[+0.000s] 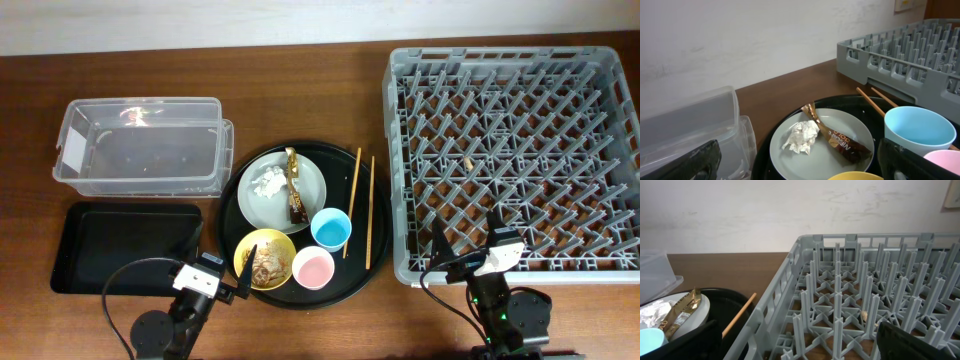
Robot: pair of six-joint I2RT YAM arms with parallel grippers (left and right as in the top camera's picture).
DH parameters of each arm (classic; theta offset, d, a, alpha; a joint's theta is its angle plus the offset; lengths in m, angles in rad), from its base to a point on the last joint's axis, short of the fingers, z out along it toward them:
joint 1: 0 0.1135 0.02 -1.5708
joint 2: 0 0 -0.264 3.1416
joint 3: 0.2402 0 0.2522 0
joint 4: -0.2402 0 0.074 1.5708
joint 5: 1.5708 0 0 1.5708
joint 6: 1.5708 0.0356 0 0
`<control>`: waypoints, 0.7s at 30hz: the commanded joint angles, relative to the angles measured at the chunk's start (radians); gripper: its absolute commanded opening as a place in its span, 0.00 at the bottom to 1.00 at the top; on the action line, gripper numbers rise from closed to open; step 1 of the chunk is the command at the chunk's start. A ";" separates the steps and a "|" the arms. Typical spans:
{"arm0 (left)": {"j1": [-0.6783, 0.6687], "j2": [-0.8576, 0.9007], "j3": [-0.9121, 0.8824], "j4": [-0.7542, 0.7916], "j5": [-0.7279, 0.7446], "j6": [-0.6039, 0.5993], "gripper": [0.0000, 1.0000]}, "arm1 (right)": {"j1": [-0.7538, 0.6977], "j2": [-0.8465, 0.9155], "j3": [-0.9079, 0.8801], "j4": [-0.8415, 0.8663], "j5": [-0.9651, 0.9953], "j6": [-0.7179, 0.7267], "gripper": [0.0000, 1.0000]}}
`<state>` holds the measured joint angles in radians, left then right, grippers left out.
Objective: Sort waste into correct bins and load items into the dishwasher rack
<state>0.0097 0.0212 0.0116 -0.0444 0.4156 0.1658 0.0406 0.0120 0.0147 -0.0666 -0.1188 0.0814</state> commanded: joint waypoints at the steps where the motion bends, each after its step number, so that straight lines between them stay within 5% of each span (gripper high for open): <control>1: 0.002 -0.015 -0.002 -0.005 0.011 0.008 0.99 | -0.008 -0.006 -0.009 0.004 -0.005 0.004 0.99; 7: 0.002 -0.015 0.000 0.041 0.195 0.000 0.99 | -0.008 -0.006 0.000 0.026 -0.179 0.004 0.99; 10: 0.002 -0.014 0.058 0.108 0.191 -0.151 0.99 | -0.008 -0.005 0.102 -0.018 -0.278 0.004 0.99; 15: 0.002 0.195 0.430 -0.254 0.185 -0.208 0.99 | -0.008 0.157 0.461 -0.344 -0.270 0.004 0.99; 21: 0.000 0.747 1.017 -0.747 0.281 -0.207 0.99 | -0.008 0.665 0.969 -0.763 -0.271 0.004 0.99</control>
<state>0.0097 0.5720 0.8417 -0.6708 0.6361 -0.0341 0.0387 0.5152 0.8082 -0.7532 -0.3870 0.0818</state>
